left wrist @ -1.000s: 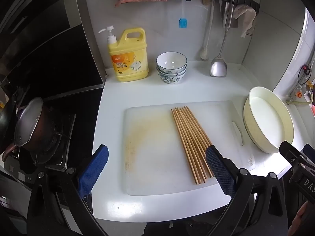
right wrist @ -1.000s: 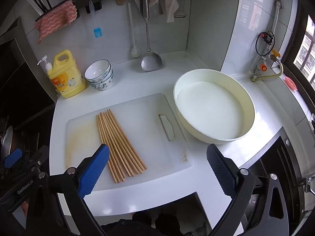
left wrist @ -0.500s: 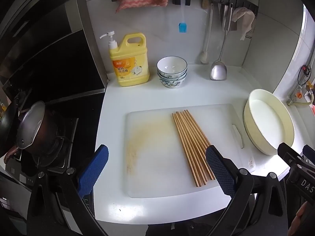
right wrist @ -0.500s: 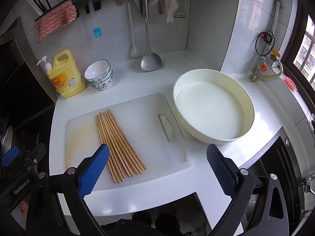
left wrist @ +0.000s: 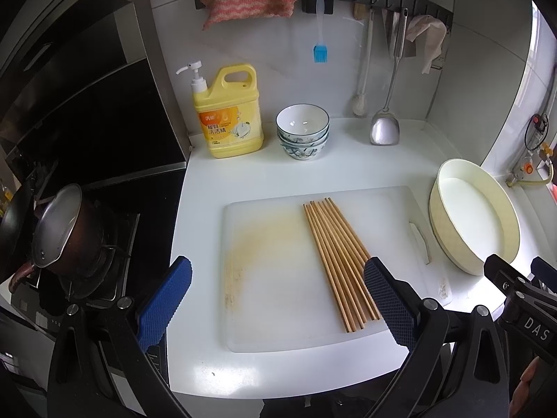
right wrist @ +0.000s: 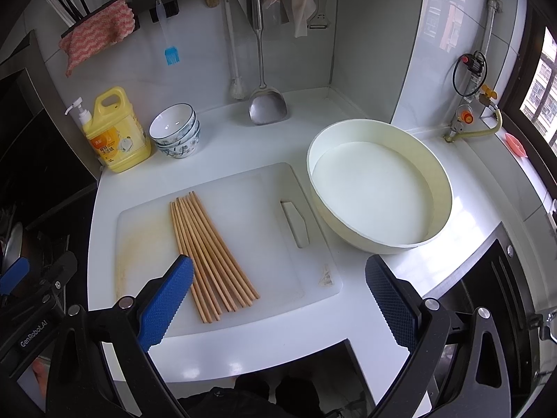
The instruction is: Organize utensils
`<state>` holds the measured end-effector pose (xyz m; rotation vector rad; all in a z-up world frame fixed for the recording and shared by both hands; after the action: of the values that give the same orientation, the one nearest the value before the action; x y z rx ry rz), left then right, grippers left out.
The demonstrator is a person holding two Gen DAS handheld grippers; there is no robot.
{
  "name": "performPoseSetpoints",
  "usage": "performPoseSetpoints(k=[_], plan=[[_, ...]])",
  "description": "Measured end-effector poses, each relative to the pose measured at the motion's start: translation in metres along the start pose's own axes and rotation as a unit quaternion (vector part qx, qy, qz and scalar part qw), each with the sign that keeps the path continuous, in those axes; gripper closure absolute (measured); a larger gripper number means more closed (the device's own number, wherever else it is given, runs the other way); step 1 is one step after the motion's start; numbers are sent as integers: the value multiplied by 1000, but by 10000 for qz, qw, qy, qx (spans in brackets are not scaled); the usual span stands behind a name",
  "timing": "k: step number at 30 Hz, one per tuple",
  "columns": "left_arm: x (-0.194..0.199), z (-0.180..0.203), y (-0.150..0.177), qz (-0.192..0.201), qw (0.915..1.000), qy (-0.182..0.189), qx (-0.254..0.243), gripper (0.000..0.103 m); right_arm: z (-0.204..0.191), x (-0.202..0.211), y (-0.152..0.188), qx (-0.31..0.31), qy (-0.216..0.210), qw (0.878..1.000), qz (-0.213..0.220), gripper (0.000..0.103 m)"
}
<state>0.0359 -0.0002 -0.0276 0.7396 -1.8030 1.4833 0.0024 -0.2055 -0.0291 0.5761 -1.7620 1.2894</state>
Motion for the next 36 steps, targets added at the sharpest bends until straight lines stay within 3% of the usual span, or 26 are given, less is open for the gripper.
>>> performPoseSetpoints(k=[36], plan=[[1, 3, 3, -14, 10000, -4, -9, 6, -1, -1, -1, 0, -12, 10000, -5, 9]])
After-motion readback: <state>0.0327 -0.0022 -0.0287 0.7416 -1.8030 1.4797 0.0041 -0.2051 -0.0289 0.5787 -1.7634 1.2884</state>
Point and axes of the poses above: each gripper's, at about its wrist camera, not at the fingertips, and x roughly against the way its jaws point, z to its right, y to its underside, the point moved 6 cm from there along -x, roughly the way its jaws point, and after that the axes turned 7 degrees about -x, right-handed, at the moved point
